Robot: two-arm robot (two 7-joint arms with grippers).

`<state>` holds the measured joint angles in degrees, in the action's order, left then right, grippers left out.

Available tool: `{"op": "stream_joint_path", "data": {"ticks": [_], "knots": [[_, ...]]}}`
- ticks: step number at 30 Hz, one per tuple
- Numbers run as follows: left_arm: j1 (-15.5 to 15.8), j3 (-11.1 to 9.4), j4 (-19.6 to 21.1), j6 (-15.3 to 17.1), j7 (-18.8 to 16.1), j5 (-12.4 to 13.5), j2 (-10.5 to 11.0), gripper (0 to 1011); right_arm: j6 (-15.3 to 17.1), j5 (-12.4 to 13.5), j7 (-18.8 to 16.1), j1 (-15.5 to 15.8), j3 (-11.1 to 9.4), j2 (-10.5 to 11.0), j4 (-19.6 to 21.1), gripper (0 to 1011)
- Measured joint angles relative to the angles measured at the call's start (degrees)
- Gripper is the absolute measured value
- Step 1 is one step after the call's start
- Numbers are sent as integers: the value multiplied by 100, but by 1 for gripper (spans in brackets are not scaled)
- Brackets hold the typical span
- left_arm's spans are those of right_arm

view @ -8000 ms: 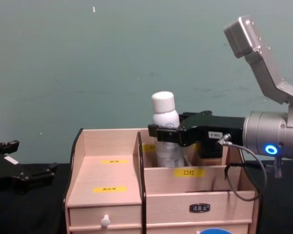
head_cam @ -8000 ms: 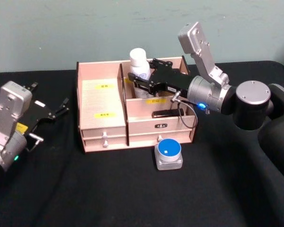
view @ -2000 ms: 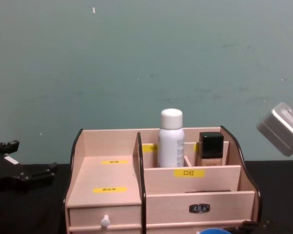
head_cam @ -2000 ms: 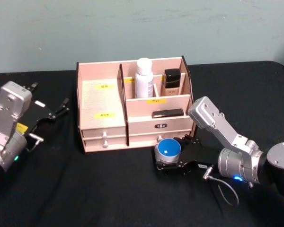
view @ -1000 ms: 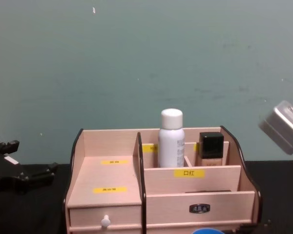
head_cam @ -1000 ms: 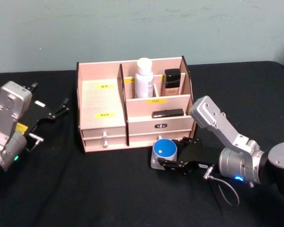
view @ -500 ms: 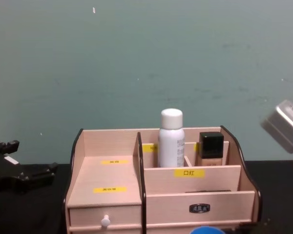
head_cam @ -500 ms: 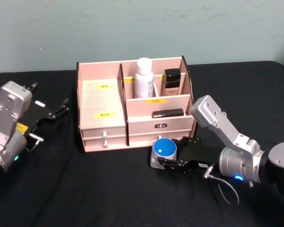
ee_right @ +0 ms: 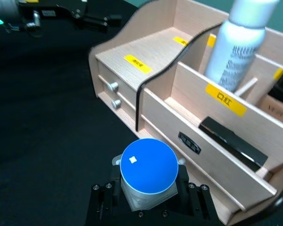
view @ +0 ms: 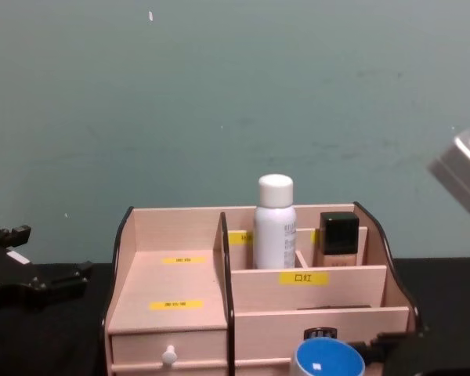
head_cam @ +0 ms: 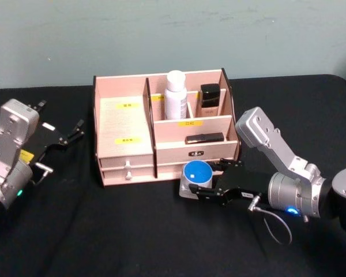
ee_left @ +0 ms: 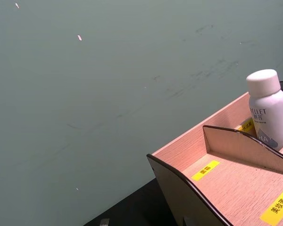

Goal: Pick up the facial cleanser and watermelon frost from the table and place them into the tiered storage box.

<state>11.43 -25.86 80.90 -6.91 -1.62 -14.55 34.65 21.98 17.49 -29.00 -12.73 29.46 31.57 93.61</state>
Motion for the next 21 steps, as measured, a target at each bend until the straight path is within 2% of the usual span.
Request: {"op": "stream_joint_path", "data": {"ticks": [13, 21], "knots": [[0, 0, 0, 0, 0, 0, 0, 1010, 199, 201, -215, -139, 127, 129, 551, 716], [0, 0, 0, 0, 0, 0, 0, 1010, 279, 297, -377, -478, 372, 80, 778, 716]]}}
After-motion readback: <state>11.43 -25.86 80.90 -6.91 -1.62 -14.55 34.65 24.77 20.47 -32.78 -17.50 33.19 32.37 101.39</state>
